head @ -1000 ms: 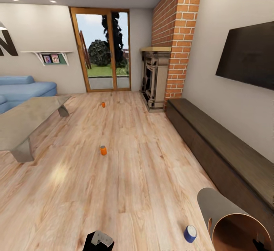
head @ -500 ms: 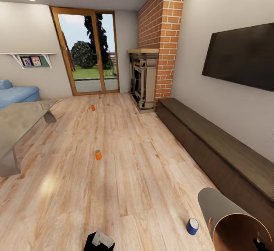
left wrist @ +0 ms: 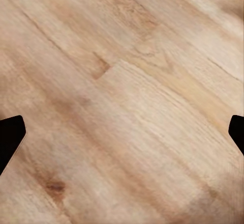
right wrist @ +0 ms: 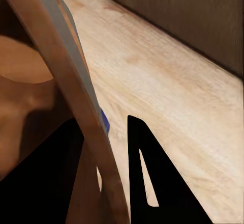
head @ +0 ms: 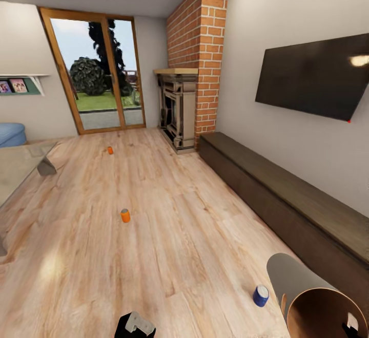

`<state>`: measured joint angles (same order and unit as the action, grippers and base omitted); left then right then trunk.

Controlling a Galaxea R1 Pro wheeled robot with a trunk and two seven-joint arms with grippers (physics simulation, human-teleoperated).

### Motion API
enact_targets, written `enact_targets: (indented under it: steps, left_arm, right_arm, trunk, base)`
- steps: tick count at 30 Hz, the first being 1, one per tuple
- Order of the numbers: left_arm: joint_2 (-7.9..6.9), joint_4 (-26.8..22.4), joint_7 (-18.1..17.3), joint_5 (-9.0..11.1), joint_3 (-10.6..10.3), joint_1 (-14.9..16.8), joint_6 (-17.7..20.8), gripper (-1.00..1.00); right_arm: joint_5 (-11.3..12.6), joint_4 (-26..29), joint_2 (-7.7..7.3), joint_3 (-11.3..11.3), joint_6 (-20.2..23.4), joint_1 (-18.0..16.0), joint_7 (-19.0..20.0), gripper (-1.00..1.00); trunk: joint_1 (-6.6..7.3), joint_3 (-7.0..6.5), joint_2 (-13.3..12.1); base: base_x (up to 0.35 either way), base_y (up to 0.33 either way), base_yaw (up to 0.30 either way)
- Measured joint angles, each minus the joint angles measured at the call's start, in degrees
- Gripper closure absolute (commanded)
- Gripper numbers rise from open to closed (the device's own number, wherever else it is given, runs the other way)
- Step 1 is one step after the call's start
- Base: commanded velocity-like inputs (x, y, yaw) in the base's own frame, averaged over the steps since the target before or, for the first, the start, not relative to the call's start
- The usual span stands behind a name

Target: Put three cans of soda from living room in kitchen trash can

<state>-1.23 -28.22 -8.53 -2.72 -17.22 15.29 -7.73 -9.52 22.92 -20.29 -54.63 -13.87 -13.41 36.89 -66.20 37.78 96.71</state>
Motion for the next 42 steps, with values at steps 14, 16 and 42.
enact_targets:
  steps: [14,16,42]
  left_arm:
    - [0.0,0.0,0.09,0.0,-0.52,0.0,-0.09,-1.0]
    - [0.0,0.0,0.09,0.0,-0.53,0.0,-0.09,-1.0]
    - [0.0,0.0,0.48,0.0,-1.76,0.0,-0.09,-1.0]
  right_arm:
    - [0.01,-0.14,0.15,0.02,-0.01,0.0,-0.07,1.0]
    - [0.0,-0.15,0.16,0.04,-0.01,0.0,-0.07,1.0]
    - [-0.16,-0.15,-0.03,-4.69,-0.07,0.0,0.22,1.0]
  trunk:
    - [0.0,-0.67,0.0]
    - [0.0,-0.77,0.0]
    - [0.0,-2.05,0.0]
  base:
    - [0.0,0.318,-0.236]
    - [0.0,0.318,-0.236]
    - [0.108,0.284,-0.234]
